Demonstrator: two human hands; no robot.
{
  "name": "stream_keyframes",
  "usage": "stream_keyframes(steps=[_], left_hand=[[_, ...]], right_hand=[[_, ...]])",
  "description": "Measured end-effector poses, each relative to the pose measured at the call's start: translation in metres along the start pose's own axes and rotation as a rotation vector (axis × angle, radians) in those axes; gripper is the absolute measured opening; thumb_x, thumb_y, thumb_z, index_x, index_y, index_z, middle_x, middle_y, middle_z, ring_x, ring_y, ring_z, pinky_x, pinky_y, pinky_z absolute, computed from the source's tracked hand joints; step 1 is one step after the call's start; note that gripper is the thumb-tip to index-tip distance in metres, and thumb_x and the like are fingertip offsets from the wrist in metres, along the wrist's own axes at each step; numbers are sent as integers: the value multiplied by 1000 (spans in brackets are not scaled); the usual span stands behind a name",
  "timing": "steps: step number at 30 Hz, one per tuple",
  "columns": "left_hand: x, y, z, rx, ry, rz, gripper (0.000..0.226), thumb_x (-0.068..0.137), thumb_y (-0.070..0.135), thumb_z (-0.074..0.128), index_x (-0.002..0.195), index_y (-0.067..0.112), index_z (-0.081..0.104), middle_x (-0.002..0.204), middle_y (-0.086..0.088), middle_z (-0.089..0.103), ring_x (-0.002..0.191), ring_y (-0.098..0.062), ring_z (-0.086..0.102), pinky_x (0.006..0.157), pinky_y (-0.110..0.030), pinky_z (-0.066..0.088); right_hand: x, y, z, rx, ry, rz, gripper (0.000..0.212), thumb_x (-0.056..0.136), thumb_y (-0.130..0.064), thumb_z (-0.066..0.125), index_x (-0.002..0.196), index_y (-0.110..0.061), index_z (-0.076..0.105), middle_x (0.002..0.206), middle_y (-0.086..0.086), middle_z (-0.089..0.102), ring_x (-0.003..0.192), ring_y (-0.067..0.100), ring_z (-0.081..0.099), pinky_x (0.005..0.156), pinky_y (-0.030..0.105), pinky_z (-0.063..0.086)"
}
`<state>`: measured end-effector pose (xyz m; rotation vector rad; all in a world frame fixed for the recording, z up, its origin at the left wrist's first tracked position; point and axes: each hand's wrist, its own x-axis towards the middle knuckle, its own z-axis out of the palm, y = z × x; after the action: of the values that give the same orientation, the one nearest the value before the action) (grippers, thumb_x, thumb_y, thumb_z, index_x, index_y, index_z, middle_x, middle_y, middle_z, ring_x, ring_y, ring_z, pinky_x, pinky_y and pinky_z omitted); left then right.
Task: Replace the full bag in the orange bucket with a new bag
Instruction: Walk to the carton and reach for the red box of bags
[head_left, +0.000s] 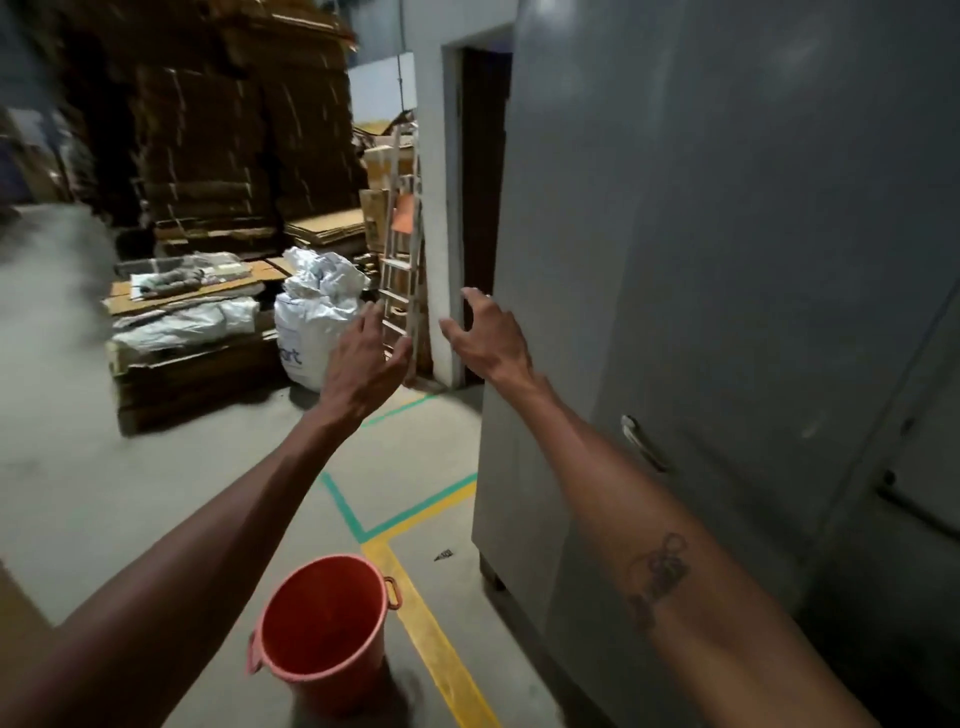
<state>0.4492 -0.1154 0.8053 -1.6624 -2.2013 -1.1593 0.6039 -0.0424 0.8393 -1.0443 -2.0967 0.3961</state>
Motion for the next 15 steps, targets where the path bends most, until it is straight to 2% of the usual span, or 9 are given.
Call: stream_keyframes(steps=[4, 8, 10, 12, 15], left_hand=[[16, -64, -69, 116, 95, -35, 65, 95, 42, 47, 148, 7, 34, 154, -15, 37, 141, -32, 35, 115, -47, 30], [20, -121, -126, 195, 176, -93, 62, 97, 37, 48, 148, 6, 32, 152, -18, 38, 139, -32, 36, 114, -46, 31], [20, -148, -150, 240, 208, -140, 66, 95, 42, 45, 150, 8, 31, 152, -17, 39, 139, -33, 37, 114, -49, 32], [14, -179, -171, 284, 237, -190, 71, 90, 48, 39, 149, 8, 31, 151, -18, 40, 137, -34, 40, 112, -51, 35], [-2, -232, -192, 381, 274, -279, 66, 95, 43, 42, 149, 6, 32, 152, -18, 39, 139, -33, 38, 114, -48, 32]], right_hand=[[30, -76, 49, 69, -58, -113, 46, 92, -36, 58, 131, -13, 55, 128, 13, 63, 117, 34, 59, 90, 37, 47], [53, -141, 106, 103, -91, -224, 52, 92, -39, 58, 137, -12, 51, 132, 13, 61, 120, 33, 58, 94, 38, 47], [64, -169, 137, 126, -130, -272, 55, 92, -39, 57, 139, -11, 49, 136, 13, 58, 122, 32, 56, 96, 38, 47], [71, -194, 173, 169, -192, -311, 59, 91, -41, 57, 141, -12, 47, 141, 13, 54, 126, 33, 54, 102, 43, 47], [78, -228, 233, 230, -279, -393, 57, 89, -45, 54, 136, -12, 50, 134, 14, 59, 120, 33, 57, 97, 49, 50]])
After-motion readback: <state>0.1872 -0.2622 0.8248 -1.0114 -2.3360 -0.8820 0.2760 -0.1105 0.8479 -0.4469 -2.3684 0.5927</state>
